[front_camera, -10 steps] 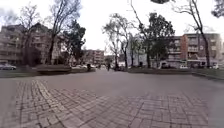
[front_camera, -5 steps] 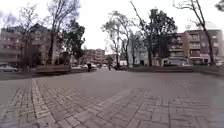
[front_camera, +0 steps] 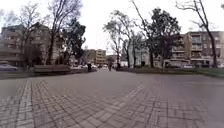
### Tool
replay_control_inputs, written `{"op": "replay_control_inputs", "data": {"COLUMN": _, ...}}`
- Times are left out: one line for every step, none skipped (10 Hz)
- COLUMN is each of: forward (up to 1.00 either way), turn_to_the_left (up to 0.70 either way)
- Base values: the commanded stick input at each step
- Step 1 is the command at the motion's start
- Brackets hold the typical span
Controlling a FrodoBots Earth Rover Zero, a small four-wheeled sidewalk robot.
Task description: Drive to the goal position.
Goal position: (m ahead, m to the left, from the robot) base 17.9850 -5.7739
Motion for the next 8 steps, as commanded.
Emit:
{"op": "replay_control_inputs", "data": {"forward": 0.7, "turn_to_the_left": 0.0}}
{"op": "replay_control_inputs", "data": {"forward": 0.7, "turn_to_the_left": 0.0}}
{"op": "replay_control_inputs", "data": {"forward": 0.7, "turn_to_the_left": 0.0}}
{"op": "replay_control_inputs", "data": {"forward": 0.7, "turn_to_the_left": 0.0}}
{"op": "replay_control_inputs", "data": {"forward": 0.7, "turn_to_the_left": 0.0}}
{"op": "replay_control_inputs", "data": {"forward": 0.7, "turn_to_the_left": 0.0}}
{"op": "replay_control_inputs", "data": {"forward": 0.7, "turn_to_the_left": 0.0}}
{"op": "replay_control_inputs", "data": {"forward": 0.7, "turn_to_the_left": 0.0}}
